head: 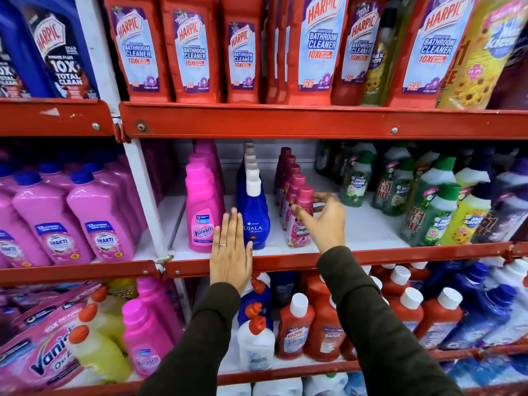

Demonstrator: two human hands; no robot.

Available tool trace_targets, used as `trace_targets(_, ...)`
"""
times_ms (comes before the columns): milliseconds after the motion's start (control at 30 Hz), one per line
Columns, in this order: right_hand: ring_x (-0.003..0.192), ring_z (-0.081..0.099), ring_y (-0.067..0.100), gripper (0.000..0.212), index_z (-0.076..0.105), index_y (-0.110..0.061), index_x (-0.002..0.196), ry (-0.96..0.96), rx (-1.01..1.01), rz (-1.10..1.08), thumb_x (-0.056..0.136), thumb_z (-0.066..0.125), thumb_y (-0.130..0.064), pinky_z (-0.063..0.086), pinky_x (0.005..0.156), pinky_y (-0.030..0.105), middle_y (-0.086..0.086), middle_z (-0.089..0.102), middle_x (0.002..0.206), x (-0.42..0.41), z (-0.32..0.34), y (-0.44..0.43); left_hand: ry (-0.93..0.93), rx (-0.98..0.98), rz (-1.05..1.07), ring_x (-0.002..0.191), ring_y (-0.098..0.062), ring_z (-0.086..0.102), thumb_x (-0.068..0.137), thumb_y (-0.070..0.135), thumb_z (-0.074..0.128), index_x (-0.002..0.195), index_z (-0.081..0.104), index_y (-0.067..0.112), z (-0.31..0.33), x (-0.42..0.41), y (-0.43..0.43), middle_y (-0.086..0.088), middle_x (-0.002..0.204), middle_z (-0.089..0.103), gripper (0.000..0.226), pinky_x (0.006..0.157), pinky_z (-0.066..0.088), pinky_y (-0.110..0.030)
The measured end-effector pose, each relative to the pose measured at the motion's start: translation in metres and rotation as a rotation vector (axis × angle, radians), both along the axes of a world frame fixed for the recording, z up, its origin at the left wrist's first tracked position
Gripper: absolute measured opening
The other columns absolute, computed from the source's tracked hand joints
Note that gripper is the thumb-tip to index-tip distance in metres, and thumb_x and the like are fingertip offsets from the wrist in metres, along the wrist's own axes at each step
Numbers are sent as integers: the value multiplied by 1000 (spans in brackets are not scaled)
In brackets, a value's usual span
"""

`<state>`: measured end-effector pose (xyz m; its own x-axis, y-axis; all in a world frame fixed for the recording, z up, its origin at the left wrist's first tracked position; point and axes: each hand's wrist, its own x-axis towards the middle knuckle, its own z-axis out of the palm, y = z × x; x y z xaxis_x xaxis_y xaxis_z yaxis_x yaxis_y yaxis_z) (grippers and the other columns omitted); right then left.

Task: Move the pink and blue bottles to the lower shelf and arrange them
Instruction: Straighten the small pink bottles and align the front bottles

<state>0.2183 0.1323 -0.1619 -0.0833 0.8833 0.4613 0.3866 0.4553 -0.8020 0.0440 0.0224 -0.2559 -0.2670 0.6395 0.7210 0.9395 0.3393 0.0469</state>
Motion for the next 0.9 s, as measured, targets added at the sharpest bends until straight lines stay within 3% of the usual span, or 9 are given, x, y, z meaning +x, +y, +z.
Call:
trace_targets(233,98,61,16,50,63,-13,113,-5,31,-11,73,84,-37,44,86,23,8,67,114,-3,0,-7,-18,-28,-13,154,-28,12,101,32,27,158,12,3,1,0,-2,-16,166,15,65,126,0,-41)
trace_targets(333,105,60,16,58,58,-15,120,32,11,53,75,82,-43,48,89,27,6,61,122,-2,-2,-9,-115,16,-86,156,-26,8,101,33,29,159,8,8,2,3,-6,-12,168,11,66,127,-1,-41)
trace_targets(467,129,52,19,61,48,-18,137,360,-233,170,90,58,-55,44,109,37,4,51,141,5,-6,-13,-254,83,-426,157,-19,5,101,29,37,159,7,15,10,32,-15,-5,168,10,68,129,1,-36)
trace_targets(567,142,43,23,74,41,-17,147,448,-437,202,93,35,-68,33,120,47,6,43,155,11,-10,-11,-548,10,-670,153,-1,10,105,33,34,160,12,21,25,68,-9,5,167,15,60,126,14,-24)
trace_targets(633,147,37,25,79,32,-11,153,442,-523,245,97,24,-66,28,122,47,9,35,161,13,-12,-11,-841,-29,-684,149,11,5,107,38,30,160,6,29,37,90,-1,10,168,10,58,121,10,-11)
trace_targets(700,148,34,27,81,26,-8,155,423,-583,301,98,19,-65,27,123,46,11,30,163,15,-14,-13,-1101,-40,-640,149,9,0,108,40,25,160,1,26,48,104,8,8,169,0,59,113,0,-4)
trace_targets(800,145,41,28,87,30,-4,154,347,-638,379,96,15,-67,29,121,42,16,38,159,17,-22,-13,-1326,-107,-544,156,-12,1,108,42,20,161,-1,15,59,106,23,-1,169,-2,63,118,1,-20)
trace_targets(900,131,53,22,91,42,-8,149,293,-636,416,92,14,-74,33,118,38,15,50,150,17,-28,-13,-1437,-182,-518,154,-22,19,107,47,20,161,12,15,61,101,38,-7,168,18,64,127,13,-38)
